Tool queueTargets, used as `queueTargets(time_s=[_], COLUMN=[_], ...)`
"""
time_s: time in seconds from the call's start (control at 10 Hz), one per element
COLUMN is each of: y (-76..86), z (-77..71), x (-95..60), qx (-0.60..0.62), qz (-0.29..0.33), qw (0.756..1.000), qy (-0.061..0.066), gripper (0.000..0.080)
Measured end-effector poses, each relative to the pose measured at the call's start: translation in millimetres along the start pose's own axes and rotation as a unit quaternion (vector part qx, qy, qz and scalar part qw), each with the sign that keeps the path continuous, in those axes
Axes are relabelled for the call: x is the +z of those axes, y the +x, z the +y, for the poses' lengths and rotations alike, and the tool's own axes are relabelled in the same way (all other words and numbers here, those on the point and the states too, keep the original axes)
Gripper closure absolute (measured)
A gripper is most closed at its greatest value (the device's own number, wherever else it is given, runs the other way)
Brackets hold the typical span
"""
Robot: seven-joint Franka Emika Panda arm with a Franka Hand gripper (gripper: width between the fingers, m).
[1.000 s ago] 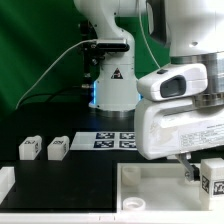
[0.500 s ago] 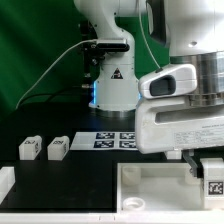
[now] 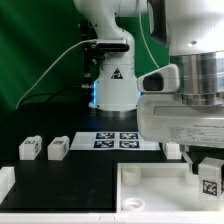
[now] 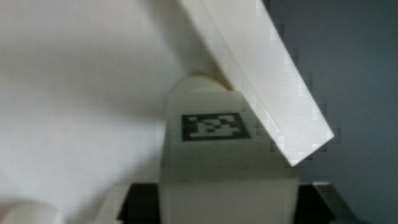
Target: Assemble one leg
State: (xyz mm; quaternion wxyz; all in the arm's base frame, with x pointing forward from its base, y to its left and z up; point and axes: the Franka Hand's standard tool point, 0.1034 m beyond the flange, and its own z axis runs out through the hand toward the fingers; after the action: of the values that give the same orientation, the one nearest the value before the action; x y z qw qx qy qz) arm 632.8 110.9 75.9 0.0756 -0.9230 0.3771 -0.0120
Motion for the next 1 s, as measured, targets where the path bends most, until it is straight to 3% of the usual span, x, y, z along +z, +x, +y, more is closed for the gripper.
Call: queueTargets(time_s=[0.2,0.4,0.6,1.0], y=[-3.2,-5.4,-4.6,-2.4], z=[0.8,-0.6,-0.9,-1.2], x=[1.1,1.9,2.1,0.9], qx=[0.19,0.344,0.457,0.572], qz=[-0.016,-0.031,-0.047,-0.045], qw=[0.982,0.938,0.888,0.819], qy=[0.006,0.013,0.019,0.014], gripper=[0.0502,0.0502,0.0503,0.0502])
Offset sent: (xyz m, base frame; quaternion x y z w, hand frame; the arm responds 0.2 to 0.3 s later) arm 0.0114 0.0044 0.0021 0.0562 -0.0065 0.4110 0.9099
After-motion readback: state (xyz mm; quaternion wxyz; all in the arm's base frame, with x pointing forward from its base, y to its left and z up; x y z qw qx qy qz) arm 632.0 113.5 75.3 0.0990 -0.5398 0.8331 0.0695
